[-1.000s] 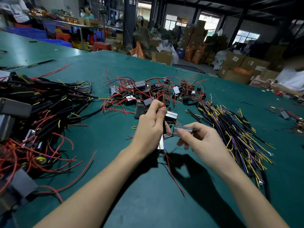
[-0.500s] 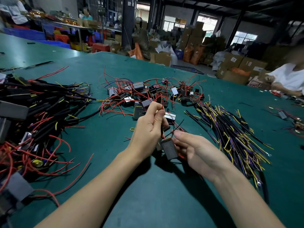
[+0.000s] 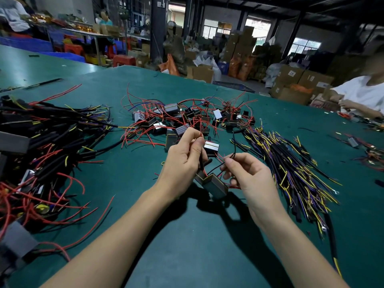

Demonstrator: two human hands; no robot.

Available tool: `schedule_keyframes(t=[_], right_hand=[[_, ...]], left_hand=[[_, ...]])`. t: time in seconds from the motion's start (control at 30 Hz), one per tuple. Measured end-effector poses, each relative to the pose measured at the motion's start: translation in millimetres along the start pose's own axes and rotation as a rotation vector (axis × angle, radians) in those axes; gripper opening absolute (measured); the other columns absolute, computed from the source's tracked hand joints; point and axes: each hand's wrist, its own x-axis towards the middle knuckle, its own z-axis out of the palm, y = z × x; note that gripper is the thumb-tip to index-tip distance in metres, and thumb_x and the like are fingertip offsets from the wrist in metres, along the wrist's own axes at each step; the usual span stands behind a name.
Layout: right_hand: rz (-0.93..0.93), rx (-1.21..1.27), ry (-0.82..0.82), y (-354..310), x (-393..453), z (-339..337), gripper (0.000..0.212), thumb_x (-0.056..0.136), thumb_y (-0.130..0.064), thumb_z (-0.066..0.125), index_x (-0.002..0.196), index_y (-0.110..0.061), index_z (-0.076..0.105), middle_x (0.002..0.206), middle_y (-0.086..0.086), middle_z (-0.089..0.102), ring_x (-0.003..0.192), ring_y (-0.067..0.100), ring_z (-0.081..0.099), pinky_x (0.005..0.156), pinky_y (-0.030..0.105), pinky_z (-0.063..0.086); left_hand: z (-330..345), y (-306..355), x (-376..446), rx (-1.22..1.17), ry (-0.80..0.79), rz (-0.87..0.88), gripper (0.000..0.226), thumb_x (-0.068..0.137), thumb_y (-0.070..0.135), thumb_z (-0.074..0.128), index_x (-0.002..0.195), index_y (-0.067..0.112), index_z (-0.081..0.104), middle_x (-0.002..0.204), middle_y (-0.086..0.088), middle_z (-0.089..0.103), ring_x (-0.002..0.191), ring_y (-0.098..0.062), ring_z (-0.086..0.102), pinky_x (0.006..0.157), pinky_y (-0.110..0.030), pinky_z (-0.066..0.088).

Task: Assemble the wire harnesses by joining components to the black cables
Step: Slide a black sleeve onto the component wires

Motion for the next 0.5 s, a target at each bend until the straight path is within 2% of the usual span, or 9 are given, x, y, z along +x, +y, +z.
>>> schedule_keyframes(t=[0.07,0.13,0.3,0.43,0.5], right_hand=[[0.014,0.019,0.023,1.7,0.3,0.3,0.012,0.090,-0.009,0.061,0.080,-0.016,0.064,0.067,-0.004,0.065,0.060,0.007,0.056,0.055,0.016,0.043],[0.057,0.079,0.053,3.2,1.0,-0.6,0.013,0.090,-0.007,0.060,0.079,-0.014,0.064,0.066,-0.005,0.064,0.057,0.006,0.057,0.054,0.016,0.044],[0.232,0.281,0.101,6.0,4.3,-7.7,0.014,0.090,-0.004,0.060,0.078,-0.011,0.060,0.067,0.002,0.063,0.054,0.009,0.058,0.052,0.014,0.047],[0.158,0.218,0.044,8.8,4.8,-9.7,0.011,0.091,-0.005,0.059,0.082,-0.011,0.061,0.068,0.000,0.065,0.058,0.010,0.059,0.055,0.016,0.048],[0.096,0.202,0.019,8.6,4.4,-9.5,0.011,0.091,-0.003,0.058,0.083,-0.010,0.061,0.067,-0.002,0.065,0.059,0.010,0.060,0.057,0.016,0.049]], left_hand=[[-1.2,1.9,0.2,-0.013,-0.012,-0.001,0.014,0.099,0.030,0.039,0.087,0.026,0.043,0.065,0.002,0.061,0.055,-0.026,0.055,0.056,-0.041,0.050],[-2.2,4.3,1.0,-0.025,-0.011,0.005,0.014,0.099,0.030,0.039,0.086,0.027,0.043,0.063,0.002,0.060,0.055,-0.024,0.055,0.058,-0.040,0.049],[-2.7,8.9,1.2,-0.132,-0.035,-0.014,0.014,0.099,0.026,0.039,0.086,0.024,0.043,0.063,0.000,0.059,0.057,-0.034,0.057,0.061,-0.052,0.049],[-0.9,9.4,-0.7,-0.126,-0.082,0.001,0.014,0.099,0.027,0.040,0.087,0.021,0.044,0.066,-0.008,0.060,0.058,-0.033,0.059,0.061,-0.042,0.050],[-0.6,9.0,-0.8,-0.115,-0.083,-0.004,0.013,0.099,0.027,0.040,0.088,0.021,0.045,0.070,-0.009,0.062,0.066,-0.038,0.058,0.066,-0.046,0.049]])
